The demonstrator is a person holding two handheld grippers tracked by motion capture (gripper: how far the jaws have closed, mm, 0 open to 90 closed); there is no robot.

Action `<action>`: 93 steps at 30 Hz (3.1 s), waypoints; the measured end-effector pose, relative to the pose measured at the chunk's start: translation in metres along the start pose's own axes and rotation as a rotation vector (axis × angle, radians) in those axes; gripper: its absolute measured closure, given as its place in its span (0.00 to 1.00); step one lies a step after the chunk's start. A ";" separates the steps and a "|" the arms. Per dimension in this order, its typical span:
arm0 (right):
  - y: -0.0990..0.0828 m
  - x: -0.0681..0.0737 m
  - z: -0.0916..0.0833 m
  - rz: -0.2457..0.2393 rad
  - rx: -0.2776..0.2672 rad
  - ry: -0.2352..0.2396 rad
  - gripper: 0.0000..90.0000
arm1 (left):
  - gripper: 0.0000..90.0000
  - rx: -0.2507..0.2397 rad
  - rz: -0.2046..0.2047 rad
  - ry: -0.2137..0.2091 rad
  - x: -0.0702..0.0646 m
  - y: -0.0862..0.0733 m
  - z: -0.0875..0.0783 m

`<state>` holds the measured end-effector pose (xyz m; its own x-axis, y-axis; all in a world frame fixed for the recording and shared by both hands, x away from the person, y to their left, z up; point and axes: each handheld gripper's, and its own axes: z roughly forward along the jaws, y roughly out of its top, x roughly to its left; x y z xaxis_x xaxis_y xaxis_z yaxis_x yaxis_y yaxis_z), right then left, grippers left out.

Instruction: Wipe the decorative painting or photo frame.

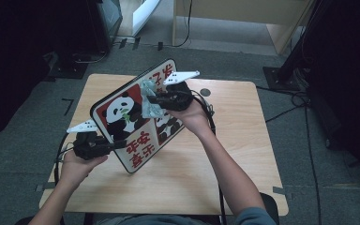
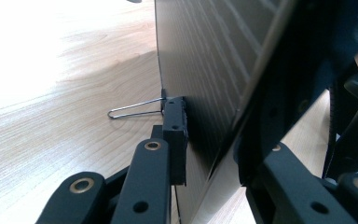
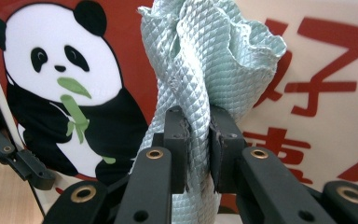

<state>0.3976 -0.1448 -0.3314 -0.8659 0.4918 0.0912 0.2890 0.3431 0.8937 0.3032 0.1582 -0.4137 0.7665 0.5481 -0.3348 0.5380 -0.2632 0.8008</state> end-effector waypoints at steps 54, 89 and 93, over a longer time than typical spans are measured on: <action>-0.057 -0.002 0.012 0.059 0.109 0.003 0.88 | 0.84 -0.018 0.033 0.023 -0.004 -0.001 0.001; -0.104 -0.005 0.021 0.113 0.158 0.006 0.88 | 0.83 -0.014 0.037 0.012 -0.003 -0.001 0.001; -0.111 -0.003 0.023 0.125 0.189 0.004 0.88 | 0.83 -0.013 0.032 0.004 -0.003 -0.001 0.002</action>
<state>0.3779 -0.1661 -0.4407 -0.8202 0.5365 0.1984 0.4651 0.4237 0.7773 0.3011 0.1555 -0.4140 0.7815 0.5430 -0.3071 0.5087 -0.2698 0.8176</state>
